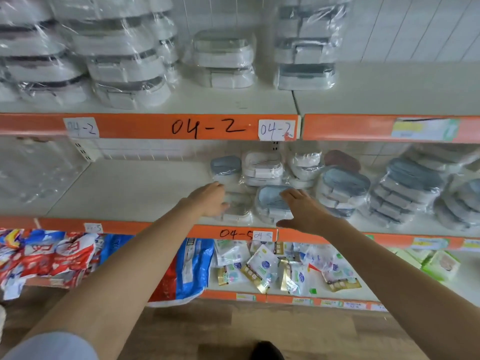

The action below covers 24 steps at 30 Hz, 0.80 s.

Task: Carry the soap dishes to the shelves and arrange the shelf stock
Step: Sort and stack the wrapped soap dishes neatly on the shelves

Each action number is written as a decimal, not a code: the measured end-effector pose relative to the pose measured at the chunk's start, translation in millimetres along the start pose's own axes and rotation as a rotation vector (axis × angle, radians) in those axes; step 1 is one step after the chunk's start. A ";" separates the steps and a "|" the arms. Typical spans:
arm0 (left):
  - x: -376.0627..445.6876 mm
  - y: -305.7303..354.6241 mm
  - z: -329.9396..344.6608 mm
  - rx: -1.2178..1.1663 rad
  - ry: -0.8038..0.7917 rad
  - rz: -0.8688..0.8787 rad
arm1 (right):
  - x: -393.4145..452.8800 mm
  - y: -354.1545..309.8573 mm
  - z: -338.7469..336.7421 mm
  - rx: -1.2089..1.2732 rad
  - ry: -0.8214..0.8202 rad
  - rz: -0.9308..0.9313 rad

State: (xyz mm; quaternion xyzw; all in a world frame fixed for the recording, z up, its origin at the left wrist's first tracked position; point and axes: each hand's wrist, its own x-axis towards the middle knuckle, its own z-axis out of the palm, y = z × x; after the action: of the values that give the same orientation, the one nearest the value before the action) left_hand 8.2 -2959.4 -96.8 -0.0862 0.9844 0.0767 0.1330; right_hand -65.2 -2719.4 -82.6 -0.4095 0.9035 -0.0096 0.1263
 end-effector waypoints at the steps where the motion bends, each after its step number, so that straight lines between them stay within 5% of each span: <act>1: 19.1 -7.7 7.3 -0.015 0.051 -0.029 | 15.0 5.1 10.1 0.001 0.027 0.000; 11: 177.6 -63.6 76.3 -0.147 0.354 -0.161 | 102.4 47.3 91.1 -0.126 0.227 0.011; 18: 209.4 -74.4 79.5 -0.146 0.210 -0.239 | 110.1 52.7 100.7 -0.145 0.286 -0.014; 24: 196.0 -82.2 70.2 0.010 0.262 -0.305 | 110.5 52.2 99.3 -0.140 0.266 -0.012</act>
State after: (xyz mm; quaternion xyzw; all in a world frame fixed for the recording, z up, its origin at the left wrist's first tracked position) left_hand -144.9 -3056.5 -228.1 -0.2427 0.9692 0.0387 0.0140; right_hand -150.1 -2758.2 -209.3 -0.4177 0.9083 -0.0014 -0.0233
